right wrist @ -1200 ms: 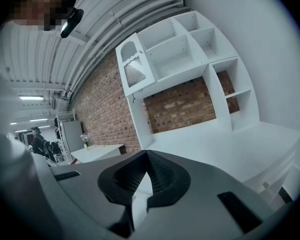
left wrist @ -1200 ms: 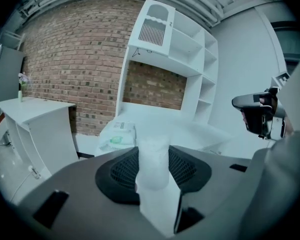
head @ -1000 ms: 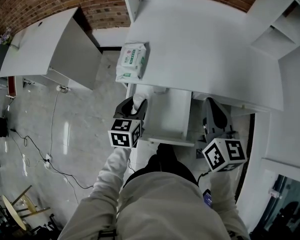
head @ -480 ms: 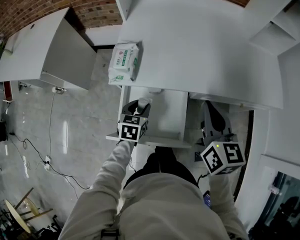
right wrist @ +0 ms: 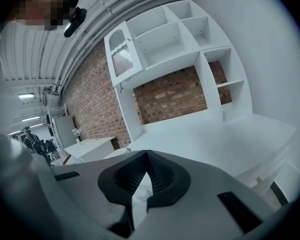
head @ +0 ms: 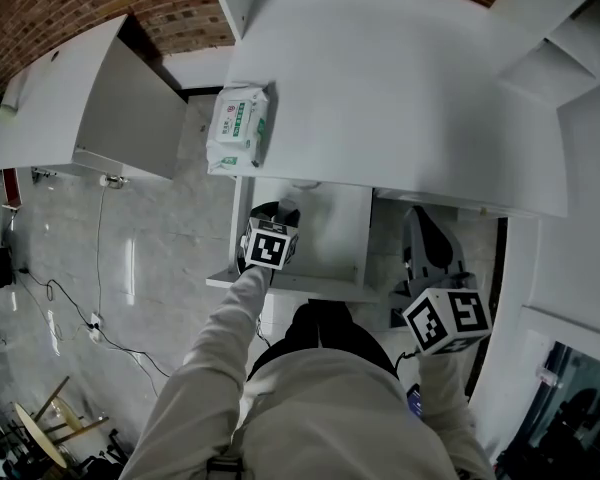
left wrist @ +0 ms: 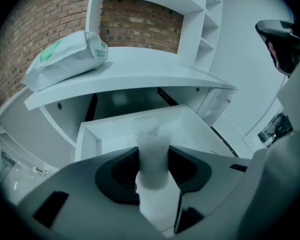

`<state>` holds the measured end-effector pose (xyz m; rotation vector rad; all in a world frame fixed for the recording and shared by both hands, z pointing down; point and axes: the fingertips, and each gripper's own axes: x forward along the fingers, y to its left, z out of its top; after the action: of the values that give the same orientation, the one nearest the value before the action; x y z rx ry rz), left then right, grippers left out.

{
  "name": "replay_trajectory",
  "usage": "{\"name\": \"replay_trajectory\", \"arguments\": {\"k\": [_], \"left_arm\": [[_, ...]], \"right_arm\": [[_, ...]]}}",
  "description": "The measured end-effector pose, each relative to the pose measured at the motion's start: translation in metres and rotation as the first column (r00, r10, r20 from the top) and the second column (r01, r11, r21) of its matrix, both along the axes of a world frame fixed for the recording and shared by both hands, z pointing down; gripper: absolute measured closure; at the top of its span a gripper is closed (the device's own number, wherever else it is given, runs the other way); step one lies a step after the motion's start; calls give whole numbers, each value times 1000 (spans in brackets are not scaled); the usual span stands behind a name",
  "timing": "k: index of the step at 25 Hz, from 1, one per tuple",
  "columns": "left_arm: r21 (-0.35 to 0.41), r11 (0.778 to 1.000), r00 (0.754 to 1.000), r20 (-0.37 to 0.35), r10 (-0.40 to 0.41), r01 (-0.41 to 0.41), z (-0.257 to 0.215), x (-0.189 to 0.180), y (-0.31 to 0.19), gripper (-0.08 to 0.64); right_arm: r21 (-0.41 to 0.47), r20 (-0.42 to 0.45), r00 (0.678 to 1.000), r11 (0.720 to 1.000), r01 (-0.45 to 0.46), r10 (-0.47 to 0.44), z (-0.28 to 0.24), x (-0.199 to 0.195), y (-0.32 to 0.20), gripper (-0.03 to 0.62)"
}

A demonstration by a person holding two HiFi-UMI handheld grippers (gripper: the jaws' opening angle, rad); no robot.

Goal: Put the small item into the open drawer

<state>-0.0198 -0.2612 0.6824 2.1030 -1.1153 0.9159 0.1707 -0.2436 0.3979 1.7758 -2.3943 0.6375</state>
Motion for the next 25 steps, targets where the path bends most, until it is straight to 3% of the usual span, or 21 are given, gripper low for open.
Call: {"name": "replay_trajectory", "arguments": {"k": [7,25], "left_arm": [[-88,995,997,58,46,-41,28,2,-2,379],[-274,956,981,129,143,-104,100,4,18,379]], "right_arm": [[-32,1,1000,999,-3,3,10,3,-6,565],[-108,1,1000,994,-25,25,39,8,-7,565]]}}
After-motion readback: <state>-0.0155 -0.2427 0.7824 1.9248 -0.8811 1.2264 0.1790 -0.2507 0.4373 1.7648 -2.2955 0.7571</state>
